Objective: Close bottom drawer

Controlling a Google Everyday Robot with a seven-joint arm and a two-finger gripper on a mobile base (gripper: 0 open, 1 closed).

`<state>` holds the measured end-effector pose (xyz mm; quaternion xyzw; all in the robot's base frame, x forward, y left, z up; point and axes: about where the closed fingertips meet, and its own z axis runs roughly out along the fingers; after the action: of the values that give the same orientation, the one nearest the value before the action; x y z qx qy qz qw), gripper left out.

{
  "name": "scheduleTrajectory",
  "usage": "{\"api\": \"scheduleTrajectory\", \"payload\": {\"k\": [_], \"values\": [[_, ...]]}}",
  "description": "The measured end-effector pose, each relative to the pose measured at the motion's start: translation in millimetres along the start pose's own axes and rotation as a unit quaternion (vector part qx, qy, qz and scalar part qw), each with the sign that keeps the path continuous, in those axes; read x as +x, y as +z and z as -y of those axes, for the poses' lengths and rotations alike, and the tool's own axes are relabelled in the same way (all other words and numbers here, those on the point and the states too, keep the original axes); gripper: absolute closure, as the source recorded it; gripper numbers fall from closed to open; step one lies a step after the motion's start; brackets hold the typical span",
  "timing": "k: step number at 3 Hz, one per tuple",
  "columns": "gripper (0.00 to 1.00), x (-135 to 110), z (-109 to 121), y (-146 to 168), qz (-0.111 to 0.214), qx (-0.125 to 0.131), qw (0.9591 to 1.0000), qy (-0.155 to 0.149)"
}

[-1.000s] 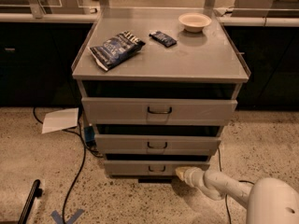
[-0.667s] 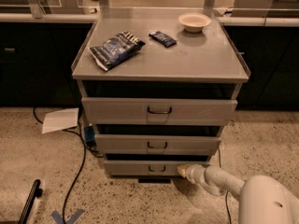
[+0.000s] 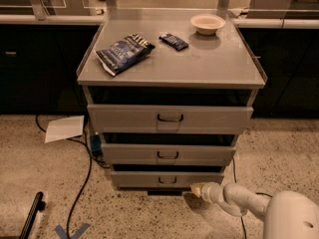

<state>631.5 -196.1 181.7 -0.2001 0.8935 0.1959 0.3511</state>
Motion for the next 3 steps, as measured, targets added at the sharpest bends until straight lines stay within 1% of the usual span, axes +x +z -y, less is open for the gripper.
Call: {"api": "scheduleTrajectory", "payload": {"k": [1,3], "values": [[0.83,5.8,-13.5,-0.5,-0.003,-0.020,0.9998,0.002],[0.36,5.8,-13.6,-0.4,-0.003,-0.020,0.9998,0.002]]}}
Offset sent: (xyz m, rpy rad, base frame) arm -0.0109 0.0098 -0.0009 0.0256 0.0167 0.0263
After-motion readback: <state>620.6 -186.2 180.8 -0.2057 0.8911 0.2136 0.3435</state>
